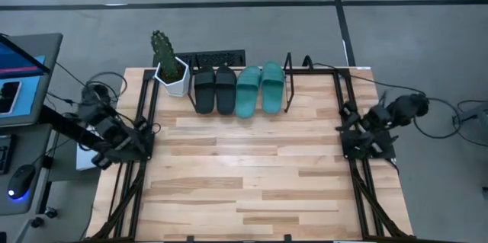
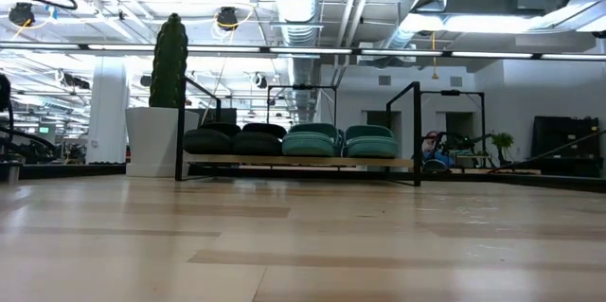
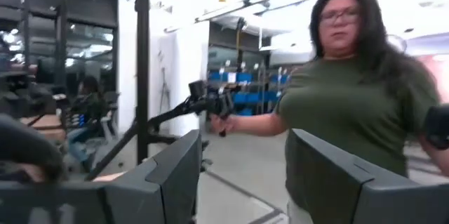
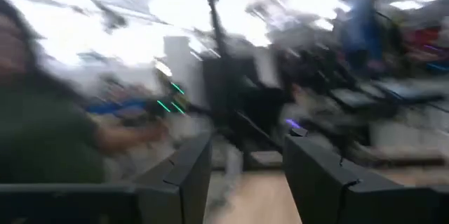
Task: Pick and place slides into the shelf
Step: Return to Home Position
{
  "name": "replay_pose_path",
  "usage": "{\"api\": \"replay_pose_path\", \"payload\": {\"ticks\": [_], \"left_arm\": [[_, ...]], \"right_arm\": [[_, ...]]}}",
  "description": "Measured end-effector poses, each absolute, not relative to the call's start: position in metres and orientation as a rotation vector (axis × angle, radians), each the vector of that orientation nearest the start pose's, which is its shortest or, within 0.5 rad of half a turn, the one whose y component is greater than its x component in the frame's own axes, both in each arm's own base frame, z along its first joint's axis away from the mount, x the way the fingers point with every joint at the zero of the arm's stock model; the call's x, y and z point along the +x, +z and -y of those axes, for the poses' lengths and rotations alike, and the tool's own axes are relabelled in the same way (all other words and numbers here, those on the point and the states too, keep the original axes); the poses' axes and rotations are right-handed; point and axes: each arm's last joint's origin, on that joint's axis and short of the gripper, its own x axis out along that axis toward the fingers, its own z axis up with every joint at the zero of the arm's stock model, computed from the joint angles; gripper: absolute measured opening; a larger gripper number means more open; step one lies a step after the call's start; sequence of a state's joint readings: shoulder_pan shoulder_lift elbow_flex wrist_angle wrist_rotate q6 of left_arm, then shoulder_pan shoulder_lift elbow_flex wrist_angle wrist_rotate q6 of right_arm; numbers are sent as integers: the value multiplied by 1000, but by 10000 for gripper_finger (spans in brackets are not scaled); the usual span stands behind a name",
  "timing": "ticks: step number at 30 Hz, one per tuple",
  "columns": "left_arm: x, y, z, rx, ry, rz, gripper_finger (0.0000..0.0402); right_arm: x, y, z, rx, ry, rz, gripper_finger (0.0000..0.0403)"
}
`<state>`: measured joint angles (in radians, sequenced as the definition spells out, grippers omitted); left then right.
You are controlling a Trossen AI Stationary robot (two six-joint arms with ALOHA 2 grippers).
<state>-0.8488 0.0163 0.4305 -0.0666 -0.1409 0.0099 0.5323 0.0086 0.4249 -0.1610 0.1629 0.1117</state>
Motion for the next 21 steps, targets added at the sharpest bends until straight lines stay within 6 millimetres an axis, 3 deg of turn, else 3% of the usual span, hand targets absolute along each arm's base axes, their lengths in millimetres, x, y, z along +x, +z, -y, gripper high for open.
{"api": "replay_pose_path", "payload": {"ticks": [2,5,8,13,21], "left_arm": [[39,284,38,-188,-707,349,204],[45,267,46,-210,-735,390,204],[51,248,54,-221,-751,413,204],[58,214,62,-264,-746,462,204],[58,213,63,-228,-761,468,204]], "right_arm": [[46,285,-24,222,437,251,165],[53,270,-29,204,464,186,167],[51,272,-30,215,510,261,169],[59,250,-37,188,552,176,169],[71,214,-48,171,592,119,171]]}}
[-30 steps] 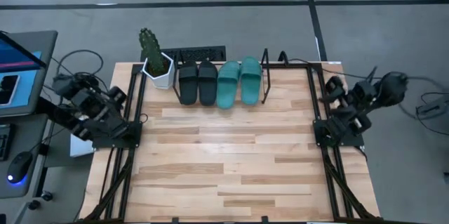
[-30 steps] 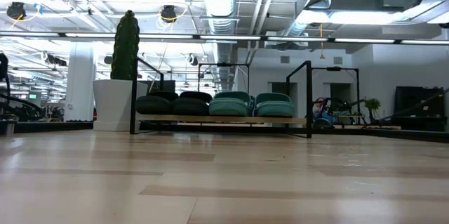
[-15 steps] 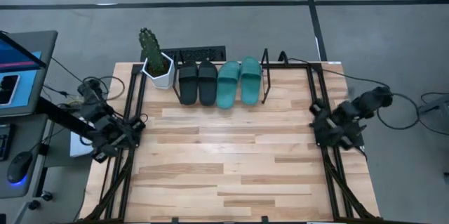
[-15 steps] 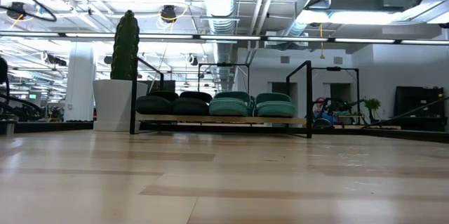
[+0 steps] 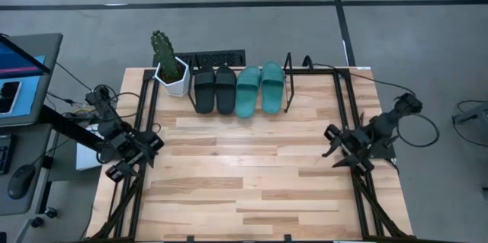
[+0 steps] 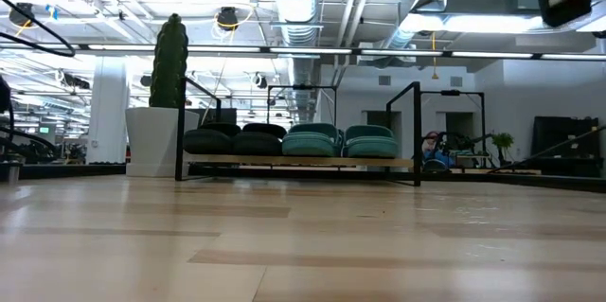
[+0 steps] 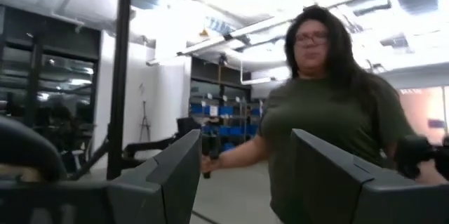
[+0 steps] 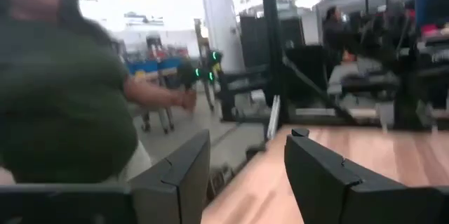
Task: Pick and place slides into the shelf
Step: Return to Home Position
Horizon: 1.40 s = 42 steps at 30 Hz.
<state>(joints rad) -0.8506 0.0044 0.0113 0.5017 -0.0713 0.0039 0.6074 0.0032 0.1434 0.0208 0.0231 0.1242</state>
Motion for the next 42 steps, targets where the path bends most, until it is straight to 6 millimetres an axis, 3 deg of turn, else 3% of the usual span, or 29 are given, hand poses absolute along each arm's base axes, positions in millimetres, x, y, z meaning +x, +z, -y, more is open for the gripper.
{"api": "replay_pose_path", "payload": {"ticks": [8,19,31,42], "left_arm": [[59,209,64,-198,-768,424,204],[60,203,67,-158,-817,376,204],[61,201,68,-326,-831,270,204],[64,185,71,-256,-823,111,204]], "right_arm": [[78,176,-58,165,633,66,175],[75,175,-62,111,674,68,186],[75,172,-62,186,675,13,188],[75,171,-62,181,674,-1,185]]}}
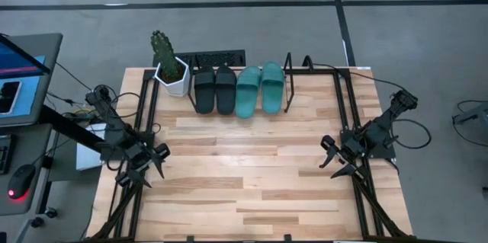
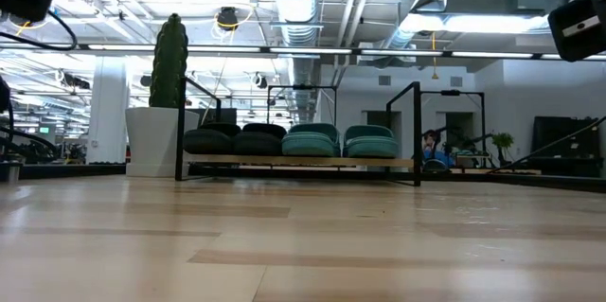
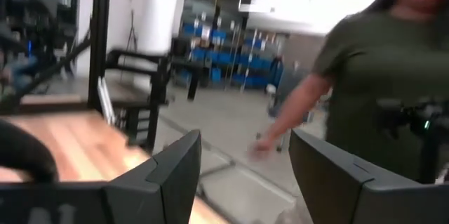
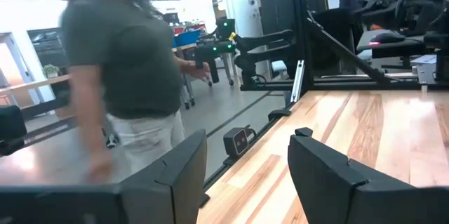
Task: Pick and place slides into the shelf
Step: Return to Home Position
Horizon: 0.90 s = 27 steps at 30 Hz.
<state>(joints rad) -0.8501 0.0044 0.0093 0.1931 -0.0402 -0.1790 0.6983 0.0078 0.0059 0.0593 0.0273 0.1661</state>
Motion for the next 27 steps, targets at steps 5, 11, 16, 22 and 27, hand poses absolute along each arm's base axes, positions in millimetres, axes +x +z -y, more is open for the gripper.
{"api": "replay_pose_path", "payload": {"ticks": [5,11,16,22,27], "left_arm": [[65,170,72,-188,-811,-33,204],[65,169,73,-175,-823,-64,204],[65,169,73,-173,-818,-67,204],[65,169,73,-173,-818,-68,204],[65,169,73,-173,-817,-69,204]], "right_arm": [[75,171,-62,181,674,-2,183],[75,171,-62,181,674,-2,185],[75,170,-62,178,674,-9,183],[75,170,-62,178,673,-9,180],[75,170,-62,178,673,-9,183]]}}
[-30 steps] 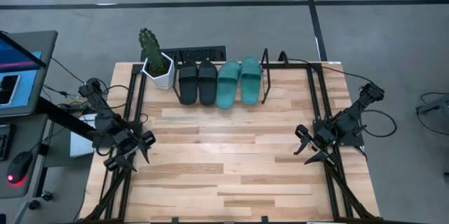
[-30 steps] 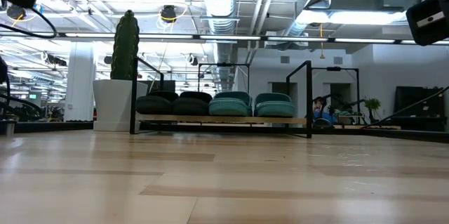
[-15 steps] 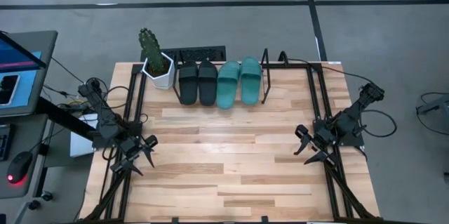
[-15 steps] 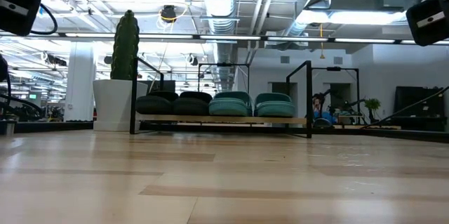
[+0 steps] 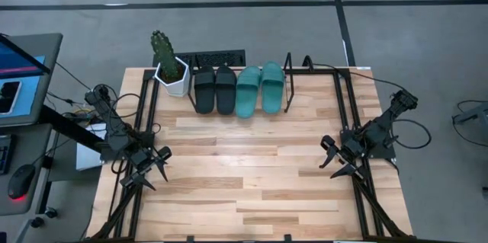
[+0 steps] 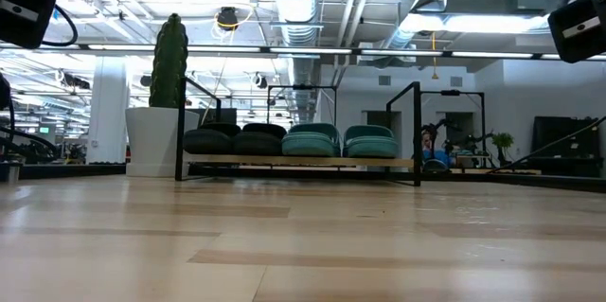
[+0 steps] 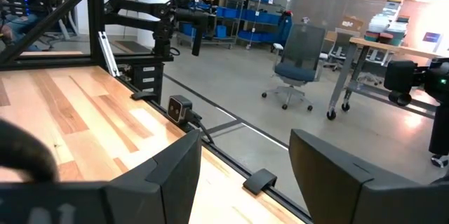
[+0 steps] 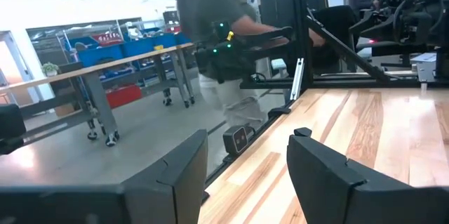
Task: Pick and place slides into the shelf
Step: Return to Home Position
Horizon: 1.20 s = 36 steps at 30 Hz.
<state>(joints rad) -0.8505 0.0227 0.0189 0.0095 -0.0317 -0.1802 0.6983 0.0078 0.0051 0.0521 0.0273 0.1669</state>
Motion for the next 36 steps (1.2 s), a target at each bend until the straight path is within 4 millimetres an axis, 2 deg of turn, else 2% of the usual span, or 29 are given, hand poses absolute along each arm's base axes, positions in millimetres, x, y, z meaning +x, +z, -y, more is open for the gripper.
{"api": "replay_pose_path", "payload": {"ticks": [36], "left_arm": [[65,170,73,-173,-815,-68,204]], "right_arm": [[75,170,-62,178,674,-10,176]]}}
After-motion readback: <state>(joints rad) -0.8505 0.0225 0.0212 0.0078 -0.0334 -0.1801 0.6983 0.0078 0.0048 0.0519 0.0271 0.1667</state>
